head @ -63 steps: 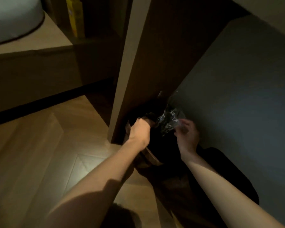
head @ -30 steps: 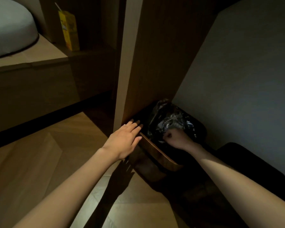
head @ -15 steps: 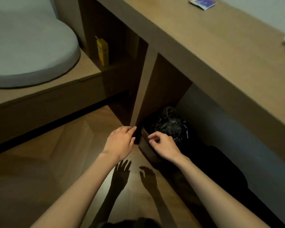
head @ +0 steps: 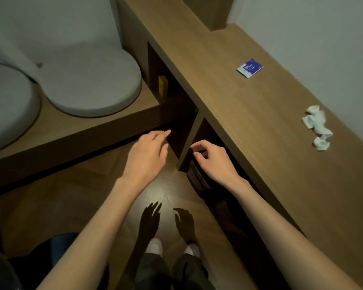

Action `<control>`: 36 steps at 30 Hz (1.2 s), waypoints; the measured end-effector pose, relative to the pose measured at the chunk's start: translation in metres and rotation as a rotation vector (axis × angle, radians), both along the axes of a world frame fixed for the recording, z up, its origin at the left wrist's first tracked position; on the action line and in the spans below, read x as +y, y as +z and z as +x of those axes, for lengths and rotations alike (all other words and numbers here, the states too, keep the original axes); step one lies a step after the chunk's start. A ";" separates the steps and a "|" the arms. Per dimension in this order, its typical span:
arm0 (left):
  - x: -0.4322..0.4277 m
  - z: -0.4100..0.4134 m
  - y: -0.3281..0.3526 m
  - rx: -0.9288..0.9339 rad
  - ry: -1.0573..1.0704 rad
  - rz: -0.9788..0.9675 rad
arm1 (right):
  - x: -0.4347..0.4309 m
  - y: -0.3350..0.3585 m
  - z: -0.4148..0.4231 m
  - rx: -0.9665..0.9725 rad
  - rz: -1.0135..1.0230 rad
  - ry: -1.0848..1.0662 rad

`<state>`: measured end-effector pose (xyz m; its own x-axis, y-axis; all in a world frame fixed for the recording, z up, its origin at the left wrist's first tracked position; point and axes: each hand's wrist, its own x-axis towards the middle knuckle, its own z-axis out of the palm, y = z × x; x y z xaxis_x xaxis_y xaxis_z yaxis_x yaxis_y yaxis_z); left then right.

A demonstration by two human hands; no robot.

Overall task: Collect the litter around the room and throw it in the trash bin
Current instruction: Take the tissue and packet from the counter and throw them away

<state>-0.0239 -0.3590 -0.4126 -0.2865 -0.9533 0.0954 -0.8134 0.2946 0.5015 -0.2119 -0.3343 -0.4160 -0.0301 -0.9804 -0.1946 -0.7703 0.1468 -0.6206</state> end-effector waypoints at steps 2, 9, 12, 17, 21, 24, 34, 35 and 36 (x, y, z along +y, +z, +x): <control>-0.003 0.003 0.032 0.018 -0.012 -0.029 | 0.006 0.029 -0.005 0.007 -0.030 -0.015; -0.028 -0.048 0.100 0.027 -0.254 -0.111 | 0.025 0.090 -0.056 0.054 -0.110 -0.189; -0.038 -0.091 0.118 0.035 -0.365 -0.117 | 0.037 0.102 -0.089 0.088 -0.107 -0.285; -0.063 -0.170 0.127 0.036 -0.517 -0.079 | 0.046 0.108 -0.161 0.131 -0.059 -0.484; -0.082 -0.236 0.122 0.019 -0.598 -0.049 | 0.042 0.100 -0.224 0.145 -0.017 -0.649; -0.099 -0.285 0.110 0.002 -0.644 -0.021 | 0.031 0.085 -0.269 0.134 0.002 -0.744; -0.143 -0.388 0.041 -0.082 -0.704 0.207 | -0.029 0.002 -0.344 0.107 0.172 -0.851; -0.147 -0.391 0.034 -0.089 -0.705 0.230 | -0.033 -0.005 -0.345 0.127 0.184 -0.849; -0.151 -0.393 0.028 -0.098 -0.707 0.246 | -0.035 -0.012 -0.345 0.163 0.195 -0.832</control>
